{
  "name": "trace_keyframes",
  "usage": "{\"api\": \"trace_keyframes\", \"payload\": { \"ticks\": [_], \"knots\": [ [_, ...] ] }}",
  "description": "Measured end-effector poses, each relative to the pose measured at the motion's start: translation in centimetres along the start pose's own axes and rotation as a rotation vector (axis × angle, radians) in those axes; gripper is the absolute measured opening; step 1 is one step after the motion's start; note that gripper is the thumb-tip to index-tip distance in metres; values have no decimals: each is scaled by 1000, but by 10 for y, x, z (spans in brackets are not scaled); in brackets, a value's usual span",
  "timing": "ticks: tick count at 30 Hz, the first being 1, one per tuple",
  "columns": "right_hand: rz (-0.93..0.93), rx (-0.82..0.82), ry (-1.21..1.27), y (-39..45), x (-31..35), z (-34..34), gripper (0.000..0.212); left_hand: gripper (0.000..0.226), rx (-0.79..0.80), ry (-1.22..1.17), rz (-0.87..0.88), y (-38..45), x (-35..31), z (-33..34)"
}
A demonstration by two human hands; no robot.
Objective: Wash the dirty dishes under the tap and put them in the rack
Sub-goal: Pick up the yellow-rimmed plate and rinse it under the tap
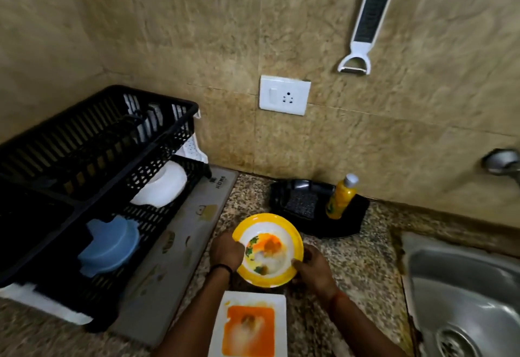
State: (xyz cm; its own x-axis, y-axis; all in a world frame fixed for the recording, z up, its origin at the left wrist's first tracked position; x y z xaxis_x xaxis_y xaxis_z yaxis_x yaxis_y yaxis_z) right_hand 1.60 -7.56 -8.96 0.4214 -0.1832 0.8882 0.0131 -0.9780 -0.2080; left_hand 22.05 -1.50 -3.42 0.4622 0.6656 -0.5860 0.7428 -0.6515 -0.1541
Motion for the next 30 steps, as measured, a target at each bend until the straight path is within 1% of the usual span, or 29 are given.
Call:
{"api": "trace_keyframes", "payload": {
  "ticks": [2,4,5,6,9,12,16,18,20,24,27,30],
  "knots": [
    [12,-25,56,-2,13,-13,28,10,-4,-111,9,1,-7,3],
    [45,-53,110,0,21,-25,27,29,12,-219,3,0,-16,6],
    [68,-62,139,2,21,-33,25,33,24,-259,-1,-2,-22,9],
    [81,-72,161,3,22,-42,24,32,41,-287,-3,-2,-27,12],
    [85,-103,214,8,19,-78,22,19,115,-359,3,-11,-44,28],
    [100,-132,236,5,12,-125,22,11,233,-445,-1,-25,-66,53],
    [147,-176,315,-3,-2,-196,24,8,480,-626,-162,-70,-116,78],
    [151,-213,339,-7,-12,-235,23,10,558,-645,-163,-96,-144,92],
    [142,-244,346,-10,-25,-272,21,6,614,-635,-134,-120,-169,106],
    [124,-314,295,-11,-56,-344,16,1,686,-645,-116,-172,-216,139],
    [119,-390,249,-13,-76,-394,16,9,761,-693,-141,-213,-248,160],
    [95,-516,225,-6,-86,-437,16,13,782,-724,-136,-245,-271,176]
  ]
}}
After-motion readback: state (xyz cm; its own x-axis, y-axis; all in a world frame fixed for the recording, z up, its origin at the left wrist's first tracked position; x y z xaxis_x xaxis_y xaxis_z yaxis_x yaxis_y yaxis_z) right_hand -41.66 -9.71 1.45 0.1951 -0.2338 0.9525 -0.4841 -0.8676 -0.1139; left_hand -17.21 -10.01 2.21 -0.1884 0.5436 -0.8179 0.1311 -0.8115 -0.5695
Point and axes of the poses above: each hand's wrist, its own y-axis towards the middle knuckle, its own z-axis out of the palm, x = y × z, the point moved 2 cm from there along y, towards the middle knuckle, and after that the axes turned 13 degrees about -x, right-handed, at the moved point
